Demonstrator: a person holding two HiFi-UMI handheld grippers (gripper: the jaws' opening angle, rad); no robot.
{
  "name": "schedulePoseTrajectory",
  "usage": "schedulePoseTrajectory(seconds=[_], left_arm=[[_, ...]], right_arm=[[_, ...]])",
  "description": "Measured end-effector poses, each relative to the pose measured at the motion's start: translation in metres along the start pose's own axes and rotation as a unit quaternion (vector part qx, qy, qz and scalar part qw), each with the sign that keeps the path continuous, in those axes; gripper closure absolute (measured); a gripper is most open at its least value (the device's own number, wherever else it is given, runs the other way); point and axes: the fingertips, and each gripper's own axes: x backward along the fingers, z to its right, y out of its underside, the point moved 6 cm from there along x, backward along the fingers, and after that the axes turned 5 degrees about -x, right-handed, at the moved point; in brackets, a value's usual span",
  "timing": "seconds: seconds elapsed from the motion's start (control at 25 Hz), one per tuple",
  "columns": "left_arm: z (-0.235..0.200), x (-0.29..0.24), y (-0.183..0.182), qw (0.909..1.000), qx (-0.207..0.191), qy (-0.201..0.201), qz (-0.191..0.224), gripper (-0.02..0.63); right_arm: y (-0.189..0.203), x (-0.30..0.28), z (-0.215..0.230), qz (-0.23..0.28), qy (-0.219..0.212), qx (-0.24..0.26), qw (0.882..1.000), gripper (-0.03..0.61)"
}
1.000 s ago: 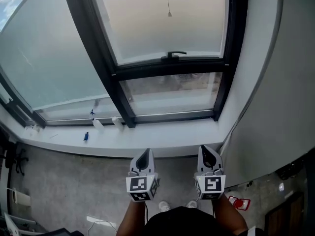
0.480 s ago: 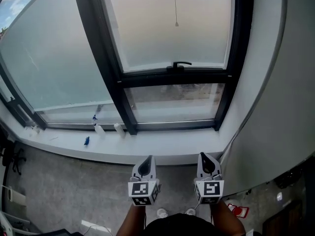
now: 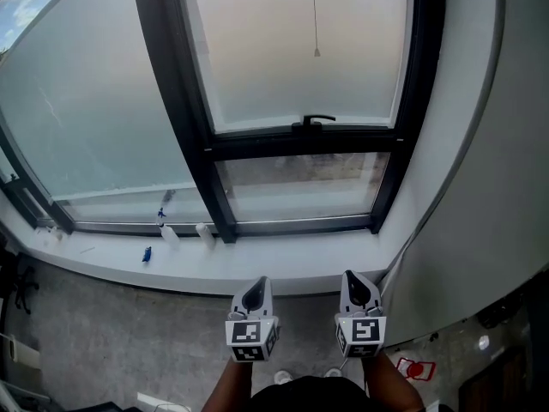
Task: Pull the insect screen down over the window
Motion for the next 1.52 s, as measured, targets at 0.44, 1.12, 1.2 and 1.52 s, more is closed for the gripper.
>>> schedulePoseTrajectory(seconds=[0.44, 1.12, 1.2, 1.52], left_arm=[[-0.024, -0.029, 0.011, 0.9999, 0.008, 0.013, -0.008, 0.612], [-0.034, -0.164, -0.033, 0.9999, -0.007, -0.003, -0.010, 0.612], [-0.035, -0.174, -0.039, 0.9997, -0.012, -0.012, -0.015, 0.612], [-0.027, -0.222, -0.025, 0.9987, -0.028, -0.021, -0.036, 0.612]], right_arm=[[0.011, -0.026, -0.005, -0.011, 0.015, -0.003, 1.000, 0.575], [-0.013, -0.153, 0.059, -0.002, 0.002, -0.003, 1.000, 0.575], [-0.011, -0.164, 0.066, -0.004, -0.002, -0.007, 1.000, 0.575], [-0.007, -0.199, 0.096, -0.015, -0.023, -0.010, 1.000, 0.575]])
